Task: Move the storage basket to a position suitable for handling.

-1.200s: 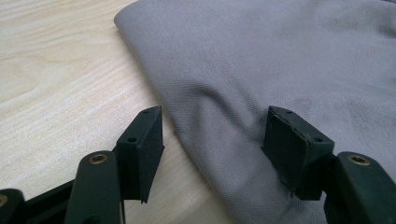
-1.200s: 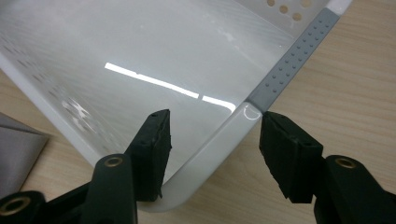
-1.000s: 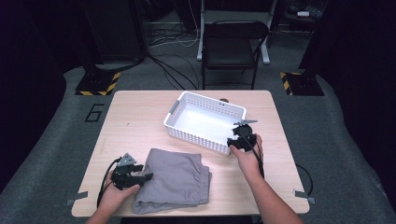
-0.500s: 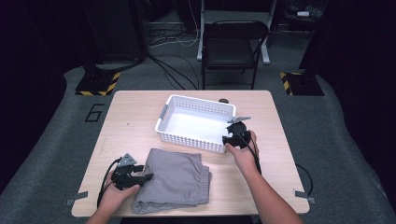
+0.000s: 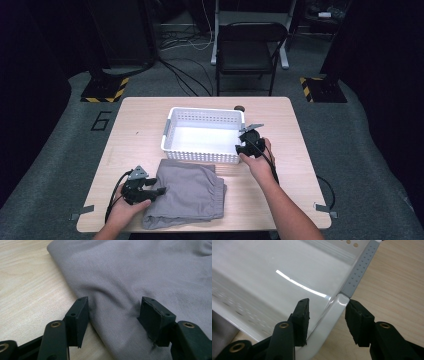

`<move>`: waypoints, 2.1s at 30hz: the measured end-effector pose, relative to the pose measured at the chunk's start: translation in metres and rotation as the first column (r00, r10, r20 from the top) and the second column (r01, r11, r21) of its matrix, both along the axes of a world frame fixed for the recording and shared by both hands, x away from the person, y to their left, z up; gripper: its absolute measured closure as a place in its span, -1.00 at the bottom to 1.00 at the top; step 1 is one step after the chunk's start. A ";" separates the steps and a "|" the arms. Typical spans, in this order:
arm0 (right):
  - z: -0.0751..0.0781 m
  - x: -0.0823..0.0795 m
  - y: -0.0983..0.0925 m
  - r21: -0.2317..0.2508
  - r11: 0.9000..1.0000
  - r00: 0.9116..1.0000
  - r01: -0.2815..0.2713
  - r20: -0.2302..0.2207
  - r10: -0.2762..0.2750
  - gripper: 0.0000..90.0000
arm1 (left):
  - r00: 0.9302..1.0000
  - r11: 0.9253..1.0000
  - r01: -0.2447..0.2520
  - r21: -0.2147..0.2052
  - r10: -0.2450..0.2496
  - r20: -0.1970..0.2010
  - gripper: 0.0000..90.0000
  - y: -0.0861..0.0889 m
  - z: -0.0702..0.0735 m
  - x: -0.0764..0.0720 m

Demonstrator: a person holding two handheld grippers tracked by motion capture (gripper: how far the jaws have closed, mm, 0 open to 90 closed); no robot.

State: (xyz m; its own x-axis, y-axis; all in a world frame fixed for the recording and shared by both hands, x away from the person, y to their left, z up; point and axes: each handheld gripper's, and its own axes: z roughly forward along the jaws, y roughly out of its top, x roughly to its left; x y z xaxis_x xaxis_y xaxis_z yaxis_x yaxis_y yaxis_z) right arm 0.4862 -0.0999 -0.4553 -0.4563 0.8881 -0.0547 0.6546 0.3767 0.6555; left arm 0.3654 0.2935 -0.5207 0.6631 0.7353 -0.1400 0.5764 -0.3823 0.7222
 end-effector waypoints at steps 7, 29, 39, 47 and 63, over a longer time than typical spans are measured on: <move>0.000 0.002 0.002 -0.007 1.000 1.000 -0.015 0.001 0.015 0.22 | 1.000 1.000 0.010 0.017 -0.010 0.007 -0.11 -0.003 0.000 -0.002; 0.018 -0.069 -0.004 0.050 0.998 0.988 -0.049 0.148 0.041 -0.05 | 0.994 0.994 -0.113 0.011 0.113 -0.009 -0.20 -0.002 0.011 -0.011; -0.008 -0.099 0.002 0.106 0.986 0.992 -0.126 0.020 0.124 -0.04 | 0.994 0.994 -0.100 0.034 0.101 -0.034 -0.21 -0.007 0.011 -0.021; -0.025 -0.111 0.014 0.079 0.983 0.986 -0.166 0.011 0.166 -0.03 | 0.991 0.990 -0.129 0.055 0.130 -0.024 -0.22 -0.003 0.008 -0.022; -0.051 -0.100 0.023 0.082 0.987 0.989 -0.135 -0.042 0.139 -0.07 | 0.990 0.991 -0.126 0.040 0.129 -0.061 -0.13 0.002 0.006 -0.024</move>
